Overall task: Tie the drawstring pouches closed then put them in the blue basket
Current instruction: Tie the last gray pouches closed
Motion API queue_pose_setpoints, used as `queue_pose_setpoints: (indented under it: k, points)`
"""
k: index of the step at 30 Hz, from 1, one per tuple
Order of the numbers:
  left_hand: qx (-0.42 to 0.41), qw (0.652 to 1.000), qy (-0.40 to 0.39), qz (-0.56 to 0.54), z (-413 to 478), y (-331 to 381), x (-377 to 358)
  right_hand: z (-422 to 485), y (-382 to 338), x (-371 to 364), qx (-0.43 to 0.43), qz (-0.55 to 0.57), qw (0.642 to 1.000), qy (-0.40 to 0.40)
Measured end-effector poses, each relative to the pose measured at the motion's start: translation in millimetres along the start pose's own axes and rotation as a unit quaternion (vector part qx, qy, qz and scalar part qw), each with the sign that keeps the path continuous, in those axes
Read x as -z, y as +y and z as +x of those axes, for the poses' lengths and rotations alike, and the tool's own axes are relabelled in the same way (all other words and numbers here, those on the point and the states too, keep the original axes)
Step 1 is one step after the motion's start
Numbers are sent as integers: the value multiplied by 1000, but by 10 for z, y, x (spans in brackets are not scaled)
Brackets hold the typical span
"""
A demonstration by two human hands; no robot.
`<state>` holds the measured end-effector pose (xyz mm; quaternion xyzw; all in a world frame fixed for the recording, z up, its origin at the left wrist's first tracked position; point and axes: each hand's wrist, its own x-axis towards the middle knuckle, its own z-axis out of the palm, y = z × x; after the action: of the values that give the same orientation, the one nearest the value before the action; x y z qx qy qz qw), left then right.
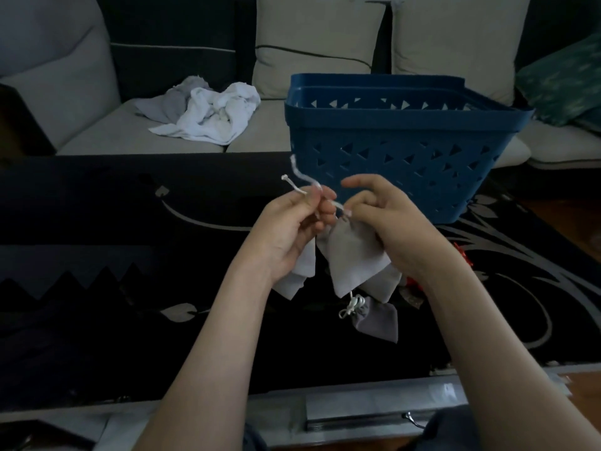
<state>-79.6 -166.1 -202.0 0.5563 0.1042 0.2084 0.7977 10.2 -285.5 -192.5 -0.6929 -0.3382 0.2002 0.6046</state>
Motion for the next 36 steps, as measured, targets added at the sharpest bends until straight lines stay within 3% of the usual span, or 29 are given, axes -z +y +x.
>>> queue_pose_setpoints:
  k: [5,8,12,14,21,29,33,36]
  points:
    - [-93,984,38,144,15,-64,22,-69,-28,-25,33,-40,998,37]
    - [-216,885,59,409,-7,-150,43,-99,-21,15,45,-46,996,54]
    - [-273,777,87,560,-51,-224,66,-158,-11,-43,56,-59,996,43]
    - [-300,748,113,580,-65,-221,42,-166,-2,-60,41,-55,997,33]
    - [-339,759,84,550,-115,-245,-78,-147,8,1,-80,29,995,-46]
    - [-392,734,103,545,-125,-260,-143,-136,5,57,-105,122,983,-89]
    - [-348,784,70,509,-136,-274,-132,-103,12,27,-144,197,968,-60]
    - [-292,822,52,487,-131,-297,-92,-77,44,-27,-152,179,972,-22]
